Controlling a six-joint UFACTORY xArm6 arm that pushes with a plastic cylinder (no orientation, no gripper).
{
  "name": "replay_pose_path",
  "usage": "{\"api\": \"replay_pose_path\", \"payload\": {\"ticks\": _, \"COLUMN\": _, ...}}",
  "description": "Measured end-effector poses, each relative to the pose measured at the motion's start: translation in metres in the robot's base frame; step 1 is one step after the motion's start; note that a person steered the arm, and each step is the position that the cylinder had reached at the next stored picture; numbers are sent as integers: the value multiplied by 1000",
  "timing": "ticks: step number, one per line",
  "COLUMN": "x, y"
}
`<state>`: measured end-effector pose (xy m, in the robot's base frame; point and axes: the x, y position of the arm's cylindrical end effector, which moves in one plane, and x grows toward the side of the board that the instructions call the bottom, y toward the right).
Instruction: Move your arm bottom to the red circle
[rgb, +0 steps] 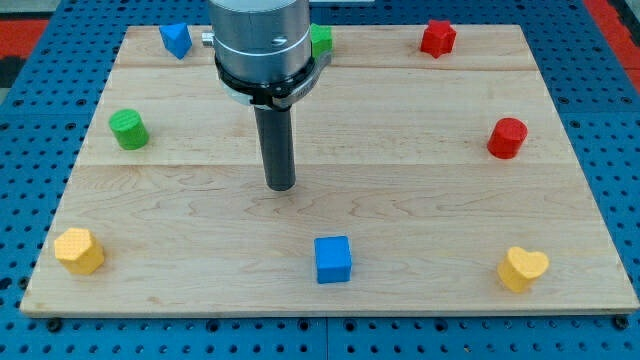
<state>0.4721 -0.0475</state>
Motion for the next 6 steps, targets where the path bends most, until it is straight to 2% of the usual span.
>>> {"api": "replay_pose_path", "payload": {"ticks": 3, "x": 5, "y": 7}}
{"api": "replay_pose_path", "payload": {"ticks": 4, "x": -24, "y": 111}}
{"api": "replay_pose_path", "payload": {"ticks": 5, "x": -29, "y": 225}}
{"api": "replay_pose_path", "payload": {"ticks": 6, "x": 5, "y": 262}}
